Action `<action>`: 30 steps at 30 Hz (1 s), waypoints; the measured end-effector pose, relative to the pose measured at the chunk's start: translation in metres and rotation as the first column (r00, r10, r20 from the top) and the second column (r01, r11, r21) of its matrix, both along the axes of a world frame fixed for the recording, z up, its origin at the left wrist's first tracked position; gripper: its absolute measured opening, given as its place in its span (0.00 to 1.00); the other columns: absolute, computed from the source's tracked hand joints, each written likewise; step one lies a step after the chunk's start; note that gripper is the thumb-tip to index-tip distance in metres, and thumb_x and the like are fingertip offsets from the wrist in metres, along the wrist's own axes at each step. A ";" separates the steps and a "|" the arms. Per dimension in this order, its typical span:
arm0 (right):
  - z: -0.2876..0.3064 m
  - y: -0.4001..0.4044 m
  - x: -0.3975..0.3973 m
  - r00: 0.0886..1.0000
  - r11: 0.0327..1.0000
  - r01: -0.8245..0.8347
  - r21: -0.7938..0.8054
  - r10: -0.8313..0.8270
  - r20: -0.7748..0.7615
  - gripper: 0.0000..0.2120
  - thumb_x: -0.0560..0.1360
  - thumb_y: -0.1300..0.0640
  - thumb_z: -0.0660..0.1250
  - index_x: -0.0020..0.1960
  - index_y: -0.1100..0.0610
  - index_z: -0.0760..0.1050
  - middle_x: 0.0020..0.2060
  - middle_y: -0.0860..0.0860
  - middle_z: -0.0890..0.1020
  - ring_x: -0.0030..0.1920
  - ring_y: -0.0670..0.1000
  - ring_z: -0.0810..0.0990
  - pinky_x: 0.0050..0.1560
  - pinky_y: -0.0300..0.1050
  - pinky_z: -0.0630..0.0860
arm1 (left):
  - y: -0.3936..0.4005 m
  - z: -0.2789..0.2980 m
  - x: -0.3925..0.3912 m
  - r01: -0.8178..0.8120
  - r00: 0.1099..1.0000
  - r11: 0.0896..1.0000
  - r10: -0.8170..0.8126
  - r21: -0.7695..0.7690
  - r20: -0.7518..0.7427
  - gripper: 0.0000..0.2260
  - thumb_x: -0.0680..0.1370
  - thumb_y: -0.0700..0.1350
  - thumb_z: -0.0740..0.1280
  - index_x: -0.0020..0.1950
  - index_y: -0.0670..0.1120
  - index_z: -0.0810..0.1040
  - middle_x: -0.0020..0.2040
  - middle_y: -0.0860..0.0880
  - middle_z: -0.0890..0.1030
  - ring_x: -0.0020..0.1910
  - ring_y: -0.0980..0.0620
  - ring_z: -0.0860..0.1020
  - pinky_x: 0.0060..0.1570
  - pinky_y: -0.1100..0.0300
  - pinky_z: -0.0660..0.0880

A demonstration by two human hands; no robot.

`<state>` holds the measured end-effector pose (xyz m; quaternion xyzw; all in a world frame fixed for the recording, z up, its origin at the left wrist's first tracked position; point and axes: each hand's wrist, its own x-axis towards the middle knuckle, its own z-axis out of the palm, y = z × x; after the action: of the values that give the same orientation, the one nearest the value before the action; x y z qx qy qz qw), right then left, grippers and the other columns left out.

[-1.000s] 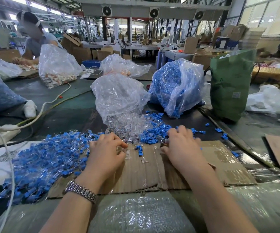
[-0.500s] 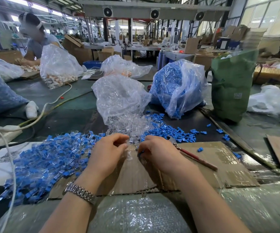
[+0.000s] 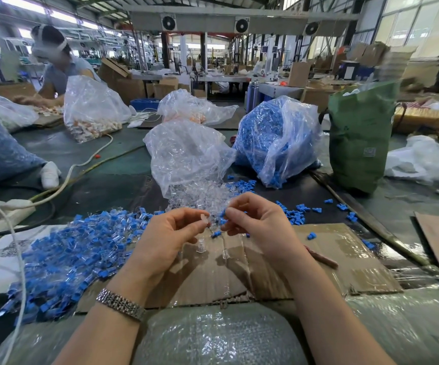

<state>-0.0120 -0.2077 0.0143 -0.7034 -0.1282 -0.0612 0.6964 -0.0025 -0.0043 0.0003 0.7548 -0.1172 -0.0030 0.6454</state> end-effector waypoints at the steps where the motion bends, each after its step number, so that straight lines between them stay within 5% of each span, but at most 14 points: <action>1: 0.001 0.001 -0.001 1.000 0.999 -0.020 0.037 0.020 -0.001 0.03 0.78 0.65 0.70 0.46 0.59 0.79 0.42 0.62 0.84 0.42 0.56 0.86 0.42 0.41 0.80 | 0.000 0.000 0.000 0.013 1.000 1.000 -0.013 0.002 -0.002 0.08 0.77 0.42 0.72 0.54 0.52 0.86 0.49 0.51 0.87 0.49 0.54 0.84 0.44 0.66 0.78; 10: -0.007 0.006 0.001 0.993 0.965 0.037 -0.258 -0.006 0.117 0.04 0.78 0.62 0.70 0.47 0.54 0.79 0.37 0.50 0.84 0.38 0.47 0.84 0.42 0.38 0.77 | -0.001 0.005 -0.004 0.066 0.997 0.995 -0.068 -0.073 -0.026 0.10 0.70 0.49 0.73 0.50 0.55 0.88 0.47 0.49 0.88 0.47 0.53 0.84 0.45 0.67 0.79; 20: -0.006 0.009 -0.004 0.990 0.936 0.070 -0.344 -0.023 0.139 0.04 0.78 0.60 0.71 0.46 0.51 0.80 0.37 0.50 0.83 0.40 0.49 0.83 0.44 0.45 0.80 | -0.002 0.005 -0.005 0.112 0.993 0.992 -0.113 -0.063 -0.015 0.10 0.71 0.49 0.73 0.51 0.57 0.87 0.48 0.50 0.88 0.48 0.55 0.84 0.46 0.68 0.77; 27: 0.001 0.007 -0.009 0.990 0.926 0.121 -0.359 -0.086 0.113 0.04 0.76 0.52 0.74 0.47 0.47 0.79 0.38 0.43 0.82 0.37 0.40 0.78 0.40 0.35 0.74 | -0.002 0.004 -0.006 0.091 0.995 0.992 -0.095 -0.086 -0.037 0.10 0.70 0.48 0.73 0.50 0.52 0.88 0.46 0.48 0.88 0.45 0.56 0.84 0.43 0.69 0.77; 29: 0.005 0.000 -0.009 0.970 0.854 0.243 -0.459 -0.218 0.108 0.08 0.75 0.46 0.73 0.49 0.46 0.77 0.42 0.44 0.81 0.41 0.41 0.78 0.43 0.36 0.74 | -0.001 0.003 -0.005 0.064 0.996 0.992 -0.071 -0.111 -0.062 0.08 0.72 0.45 0.73 0.50 0.52 0.88 0.46 0.47 0.87 0.44 0.55 0.84 0.41 0.69 0.78; 30: 0.006 -0.005 -0.009 0.947 0.731 0.306 -0.609 -0.296 0.121 0.11 0.75 0.42 0.72 0.52 0.47 0.76 0.46 0.43 0.80 0.46 0.42 0.77 0.48 0.39 0.75 | 0.000 0.002 -0.003 0.050 0.996 0.992 -0.058 -0.120 -0.070 0.08 0.74 0.43 0.73 0.50 0.52 0.88 0.46 0.46 0.87 0.43 0.55 0.84 0.40 0.68 0.78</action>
<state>-0.0206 -0.2127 0.0206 -0.9037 -0.0307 -0.1329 0.4058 -0.0057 -0.0045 0.0022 0.7112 -0.1138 -0.0414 0.6925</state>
